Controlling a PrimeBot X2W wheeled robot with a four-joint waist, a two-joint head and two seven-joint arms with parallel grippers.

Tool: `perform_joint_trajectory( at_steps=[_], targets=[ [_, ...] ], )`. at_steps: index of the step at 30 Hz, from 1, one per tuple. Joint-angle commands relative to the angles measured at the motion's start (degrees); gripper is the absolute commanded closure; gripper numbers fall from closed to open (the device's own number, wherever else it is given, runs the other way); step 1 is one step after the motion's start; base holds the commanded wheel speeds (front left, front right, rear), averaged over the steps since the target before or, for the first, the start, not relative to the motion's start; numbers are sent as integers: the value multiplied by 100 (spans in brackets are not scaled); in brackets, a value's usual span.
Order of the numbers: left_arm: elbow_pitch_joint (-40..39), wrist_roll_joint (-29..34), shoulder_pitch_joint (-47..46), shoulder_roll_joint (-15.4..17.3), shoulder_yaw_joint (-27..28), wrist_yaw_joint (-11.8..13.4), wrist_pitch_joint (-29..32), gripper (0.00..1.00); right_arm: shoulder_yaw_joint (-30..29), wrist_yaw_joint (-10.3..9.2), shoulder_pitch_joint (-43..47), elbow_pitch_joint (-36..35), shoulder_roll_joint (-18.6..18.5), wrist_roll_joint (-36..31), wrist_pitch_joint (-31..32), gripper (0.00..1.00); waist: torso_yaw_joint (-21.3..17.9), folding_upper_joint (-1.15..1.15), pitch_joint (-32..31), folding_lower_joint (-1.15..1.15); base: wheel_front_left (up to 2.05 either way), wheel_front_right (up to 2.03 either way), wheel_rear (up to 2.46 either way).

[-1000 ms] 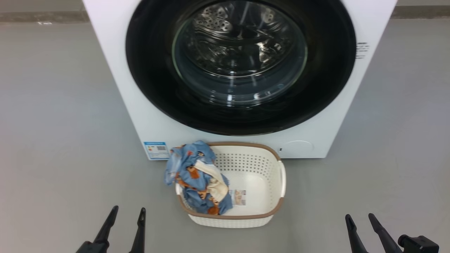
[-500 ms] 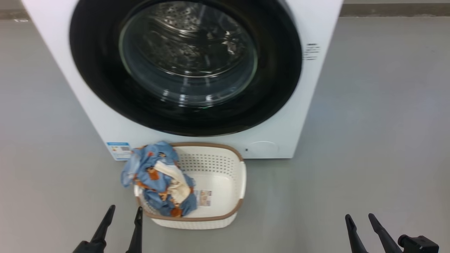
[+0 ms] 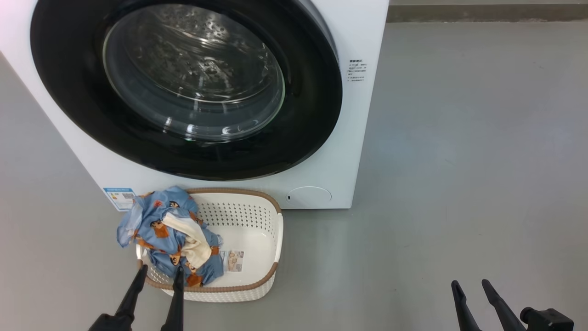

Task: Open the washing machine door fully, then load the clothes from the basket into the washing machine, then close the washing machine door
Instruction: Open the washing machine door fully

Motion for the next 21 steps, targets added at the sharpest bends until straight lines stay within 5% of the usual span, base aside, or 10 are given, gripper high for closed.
perform_joint_trajectory(
  at_steps=[1, 7, 8, 9, 10, 21],
  targets=[
    [-153, -24, -155, 83, 167, -19, -69, 0, 108, -5, -127, -114, -55, -16, -70, 0, 1, 0, 7, 0, 18, 18, -36],
    [-145, -64, -160, 80, 120, -19, -69, 0, 116, -5, -260, -199, 0, 251, -70, 1, 1, 0, 37, 0, 2, 2, -4],
    [-146, -72, -159, 79, 112, -19, -69, 0, 127, -5, -307, -217, -2, 299, -70, 71, 1, 0, 45, 0, 0, 0, 0],
    [-147, -82, -159, 79, 103, -19, -69, 0, 150, -5, -366, -231, -14, 332, -70, 93, 1, 0, 55, 0, 0, 0, 0],
    [-148, -94, -161, 78, 95, -19, -69, 0, 182, -5, -439, -245, -24, 369, -70, 100, 0, 0, 66, 0, 0, 0, 0],
    [-165, -215, -331, 75, -97, -19, -69, 0, 148, -5, -2043, -358, 21, 1336, -70, 100, 135, 0, 352, 0, 0, 0, 0]
  ],
)
